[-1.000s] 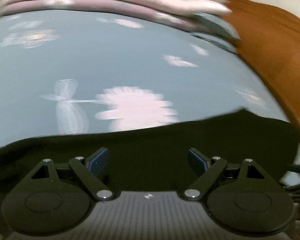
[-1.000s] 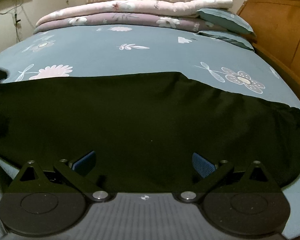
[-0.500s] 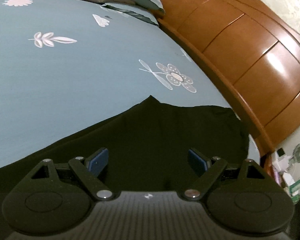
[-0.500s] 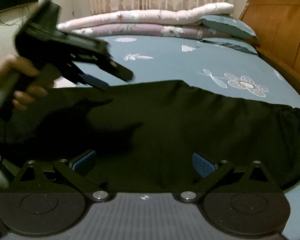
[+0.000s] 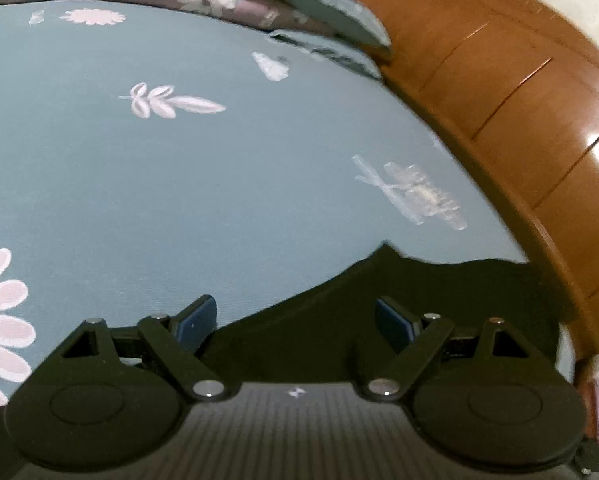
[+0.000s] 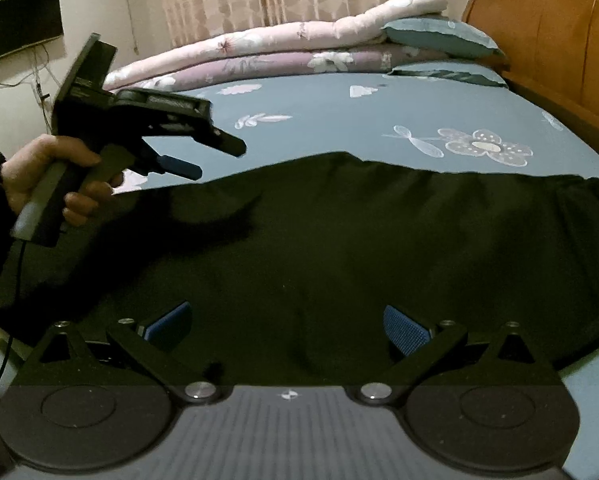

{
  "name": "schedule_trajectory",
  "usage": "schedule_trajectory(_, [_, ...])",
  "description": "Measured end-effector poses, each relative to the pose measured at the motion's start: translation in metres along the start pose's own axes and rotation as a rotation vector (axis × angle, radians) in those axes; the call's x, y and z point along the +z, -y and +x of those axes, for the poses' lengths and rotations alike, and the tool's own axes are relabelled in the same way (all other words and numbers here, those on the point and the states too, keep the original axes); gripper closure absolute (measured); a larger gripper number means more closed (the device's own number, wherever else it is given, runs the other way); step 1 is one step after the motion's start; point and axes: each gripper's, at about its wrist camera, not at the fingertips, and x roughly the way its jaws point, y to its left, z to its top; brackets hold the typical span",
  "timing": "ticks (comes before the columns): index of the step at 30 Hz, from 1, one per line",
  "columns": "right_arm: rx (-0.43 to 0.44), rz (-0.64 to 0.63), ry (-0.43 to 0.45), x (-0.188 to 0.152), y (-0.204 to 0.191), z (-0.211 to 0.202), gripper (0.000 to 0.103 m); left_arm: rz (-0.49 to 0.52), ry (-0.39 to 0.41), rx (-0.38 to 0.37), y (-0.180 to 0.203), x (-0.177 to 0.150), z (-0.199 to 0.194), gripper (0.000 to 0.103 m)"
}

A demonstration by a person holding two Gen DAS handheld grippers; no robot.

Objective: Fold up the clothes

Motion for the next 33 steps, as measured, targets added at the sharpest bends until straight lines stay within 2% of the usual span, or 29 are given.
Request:
schedule_trajectory(4, [-0.011, -0.001, 0.021, 0.003, 0.002, -0.007, 0.000, 0.078, 0.000, -0.002, 0.015, -0.008, -0.033, 0.017])
schedule_trajectory(11, [-0.033, 0.006, 0.039, 0.006, 0.000, -0.017, 0.000, 0.289, -0.013, 0.042, 0.049, -0.061, -0.097, 0.016])
schedule_trajectory(20, [-0.046, -0.011, 0.045, 0.007, -0.007, -0.026, 0.000, 0.528, -0.085, 0.182, 0.069, -0.142, -0.104, 0.016])
schedule_trajectory(23, [-0.049, -0.001, 0.038, 0.007, -0.005, -0.025, 0.000, 0.539, -0.099, 0.227, 0.067, -0.154, -0.098, 0.016])
schedule_trajectory(26, [-0.049, -0.002, 0.034, 0.006, -0.006, -0.026, 0.000, 0.523, -0.093, 0.240, 0.061, -0.158, -0.098, 0.015])
schedule_trajectory(29, [-0.049, -0.002, 0.026, 0.005, -0.007, -0.025, 0.000, 0.484, -0.109, 0.280, 0.050, -0.157, -0.099, 0.015])
schedule_trajectory(33, [-0.040, -0.001, 0.020, 0.004, -0.009, -0.023, 0.000, 0.396, -0.089, 0.276, 0.038, -0.152, -0.117, 0.015])
